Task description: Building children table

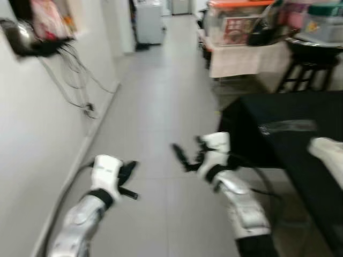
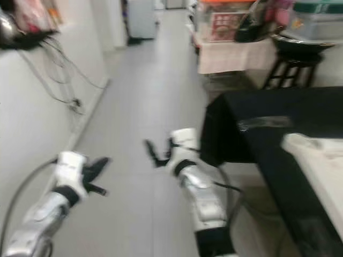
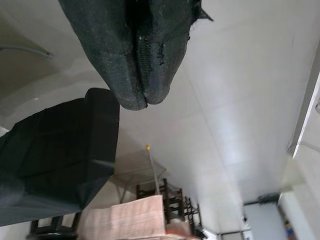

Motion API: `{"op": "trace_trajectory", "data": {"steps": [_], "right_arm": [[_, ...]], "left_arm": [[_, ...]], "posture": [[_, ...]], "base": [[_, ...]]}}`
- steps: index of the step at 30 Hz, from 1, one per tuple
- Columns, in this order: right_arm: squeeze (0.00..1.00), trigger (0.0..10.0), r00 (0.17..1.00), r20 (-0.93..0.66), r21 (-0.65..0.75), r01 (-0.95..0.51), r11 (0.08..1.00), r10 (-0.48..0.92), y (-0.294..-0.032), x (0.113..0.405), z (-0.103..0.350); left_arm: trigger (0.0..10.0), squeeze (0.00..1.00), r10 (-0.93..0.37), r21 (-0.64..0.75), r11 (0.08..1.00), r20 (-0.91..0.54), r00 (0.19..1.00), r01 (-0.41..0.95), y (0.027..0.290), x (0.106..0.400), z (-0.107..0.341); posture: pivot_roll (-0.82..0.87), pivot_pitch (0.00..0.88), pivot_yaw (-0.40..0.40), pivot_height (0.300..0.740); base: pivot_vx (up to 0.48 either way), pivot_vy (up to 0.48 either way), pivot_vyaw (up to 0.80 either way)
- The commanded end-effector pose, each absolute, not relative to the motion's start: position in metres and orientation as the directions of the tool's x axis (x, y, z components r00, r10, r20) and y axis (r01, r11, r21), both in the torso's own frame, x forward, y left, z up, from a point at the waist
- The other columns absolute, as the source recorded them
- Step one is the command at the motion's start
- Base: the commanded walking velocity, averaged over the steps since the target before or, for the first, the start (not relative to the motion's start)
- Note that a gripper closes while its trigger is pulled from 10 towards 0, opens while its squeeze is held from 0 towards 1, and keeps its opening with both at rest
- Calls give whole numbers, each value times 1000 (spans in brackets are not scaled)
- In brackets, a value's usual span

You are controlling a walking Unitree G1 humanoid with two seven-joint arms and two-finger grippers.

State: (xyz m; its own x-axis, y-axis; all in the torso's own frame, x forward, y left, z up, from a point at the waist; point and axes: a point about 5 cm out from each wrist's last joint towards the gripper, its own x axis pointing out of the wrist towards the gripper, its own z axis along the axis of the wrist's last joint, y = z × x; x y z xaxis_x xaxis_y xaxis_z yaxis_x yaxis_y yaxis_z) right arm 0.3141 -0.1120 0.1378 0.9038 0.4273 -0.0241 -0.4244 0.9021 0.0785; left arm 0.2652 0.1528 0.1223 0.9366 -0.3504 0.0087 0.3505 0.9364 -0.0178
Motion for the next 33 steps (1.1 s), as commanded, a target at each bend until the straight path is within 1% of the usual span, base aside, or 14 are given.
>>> {"op": "trace_trajectory", "data": {"steps": [1,26,29,33], "right_arm": [[0,10000,915,-23,78,-400,913,403,-119,315,136],[0,10000,906,-27,108,-417,902,422,-116,321,135],[0,10000,903,-29,98,-425,900,429,-116,321,135],[0,10000,901,-29,101,-428,898,433,-115,321,135]], "left_arm": [[10000,0,-370,-27,929,9,929,370,150,266,122],[10000,0,-381,-28,924,13,924,381,151,269,121],[10000,0,-382,-28,924,14,924,382,151,270,121],[10000,0,-384,-28,923,15,923,384,152,270,121]], "posture": [[-87,0,51,740],[-78,0,45,740],[-78,0,46,740],[-78,0,47,740]], "base": [[292,0,0],[294,0,0],[296,0,-419],[294,0,-800]]}}
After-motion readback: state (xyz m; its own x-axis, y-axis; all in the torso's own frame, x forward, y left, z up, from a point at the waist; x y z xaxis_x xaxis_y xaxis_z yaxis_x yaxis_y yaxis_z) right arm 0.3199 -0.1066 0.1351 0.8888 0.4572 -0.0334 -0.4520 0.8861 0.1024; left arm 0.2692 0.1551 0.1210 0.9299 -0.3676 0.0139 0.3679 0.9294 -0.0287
